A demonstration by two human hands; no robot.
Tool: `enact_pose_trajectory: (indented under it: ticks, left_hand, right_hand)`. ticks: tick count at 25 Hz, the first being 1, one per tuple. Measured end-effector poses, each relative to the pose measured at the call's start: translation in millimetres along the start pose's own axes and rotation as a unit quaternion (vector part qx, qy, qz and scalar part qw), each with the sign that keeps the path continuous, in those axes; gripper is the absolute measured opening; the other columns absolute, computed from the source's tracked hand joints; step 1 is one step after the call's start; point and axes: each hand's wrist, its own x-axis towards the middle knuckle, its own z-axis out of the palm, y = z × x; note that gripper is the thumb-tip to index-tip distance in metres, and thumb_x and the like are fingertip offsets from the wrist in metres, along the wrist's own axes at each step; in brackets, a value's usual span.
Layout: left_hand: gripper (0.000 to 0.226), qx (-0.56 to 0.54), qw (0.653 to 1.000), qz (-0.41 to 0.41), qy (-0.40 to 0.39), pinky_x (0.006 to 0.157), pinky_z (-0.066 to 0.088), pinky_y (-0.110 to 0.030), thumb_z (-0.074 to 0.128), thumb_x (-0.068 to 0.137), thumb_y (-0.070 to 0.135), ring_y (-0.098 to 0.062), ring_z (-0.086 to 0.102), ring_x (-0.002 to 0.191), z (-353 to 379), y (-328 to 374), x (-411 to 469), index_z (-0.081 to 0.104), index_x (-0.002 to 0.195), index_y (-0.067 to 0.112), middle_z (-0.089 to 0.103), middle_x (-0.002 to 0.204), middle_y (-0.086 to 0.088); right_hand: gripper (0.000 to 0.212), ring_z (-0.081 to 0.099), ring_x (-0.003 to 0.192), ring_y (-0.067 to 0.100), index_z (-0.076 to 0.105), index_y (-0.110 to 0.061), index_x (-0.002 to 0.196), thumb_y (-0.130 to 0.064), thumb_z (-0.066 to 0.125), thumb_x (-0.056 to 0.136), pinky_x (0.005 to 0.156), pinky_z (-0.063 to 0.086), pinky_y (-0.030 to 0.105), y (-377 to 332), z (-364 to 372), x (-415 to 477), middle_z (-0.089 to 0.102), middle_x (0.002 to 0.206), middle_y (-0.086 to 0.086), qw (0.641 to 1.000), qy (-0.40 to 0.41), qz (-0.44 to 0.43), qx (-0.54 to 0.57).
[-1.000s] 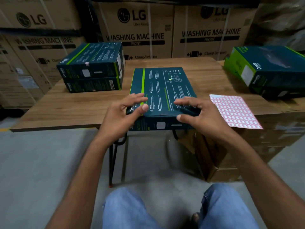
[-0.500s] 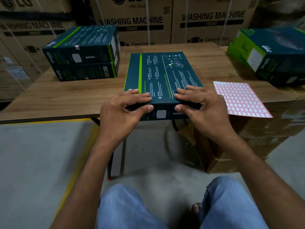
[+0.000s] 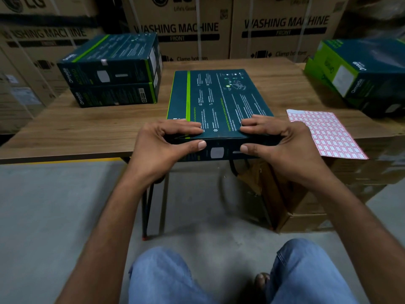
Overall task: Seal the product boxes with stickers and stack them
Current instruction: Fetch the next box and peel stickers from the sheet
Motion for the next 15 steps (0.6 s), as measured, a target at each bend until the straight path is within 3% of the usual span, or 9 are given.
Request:
enact_pose_trajectory:
  ticks: [6, 9, 13, 15]
  left_hand:
    - [0.027, -0.009, 1.0, 0.028, 0.006, 0.096, 0.054, -0.018, 0.093, 0.075, 0.012, -0.005, 0.074, 0.106, 3.2, -2.2, -1.2, 0.083, 0.1, 0.007, 0.08, 0.107, 0.004]
    - [0.026, -0.008, 1.0, 0.028, 0.01, 0.096, 0.054, -0.019, 0.093, 0.075, 0.012, -0.005, 0.074, 0.105, 3.7, -2.1, -0.4, 0.083, 0.098, 0.006, 0.08, 0.106, 0.003]
    - [0.028, 0.008, 1.0, 0.03, -0.004, 0.102, 0.054, -0.026, 0.092, 0.076, 0.017, -0.006, 0.072, 0.111, 1.0, -3.6, -0.8, 0.083, 0.101, 0.011, 0.079, 0.109, 0.007]
    - [0.03, 0.027, 0.999, 0.034, -0.01, 0.104, 0.053, -0.028, 0.092, 0.077, 0.021, -0.005, 0.07, 0.114, -0.7, -6.0, 0.5, 0.083, 0.105, 0.015, 0.079, 0.111, 0.009]
  right_hand:
    - [0.04, 0.066, 0.12, 0.003, 0.08, -0.022, 0.107, -0.01, 0.094, 0.071, 0.111, 0.049, 0.028, 2.2, 2.3, 3.3, 0.076, 0.112, -0.011, 0.999, 0.015, 0.016, 0.027]
    - [0.039, 0.068, 0.116, 0.001, 0.081, -0.027, 0.102, -0.011, 0.095, 0.07, 0.11, 0.051, 0.033, -1.0, 3.2, 4.6, 0.077, 0.109, -0.014, 0.999, 0.02, 0.024, 0.018]
    - [0.037, 0.067, 0.112, -0.004, 0.079, -0.046, 0.102, -0.037, 0.093, 0.069, 0.117, 0.043, 0.041, -8.7, 1.7, 8.1, 0.076, 0.108, -0.024, 0.998, 0.006, 0.003, -0.062]
    - [0.04, 0.069, 0.11, -0.001, 0.08, -0.034, 0.107, -0.027, 0.095, 0.071, 0.111, 0.05, 0.039, -8.3, 4.9, 9.4, 0.077, 0.109, -0.016, 1.0, -0.004, 0.001, -0.016]
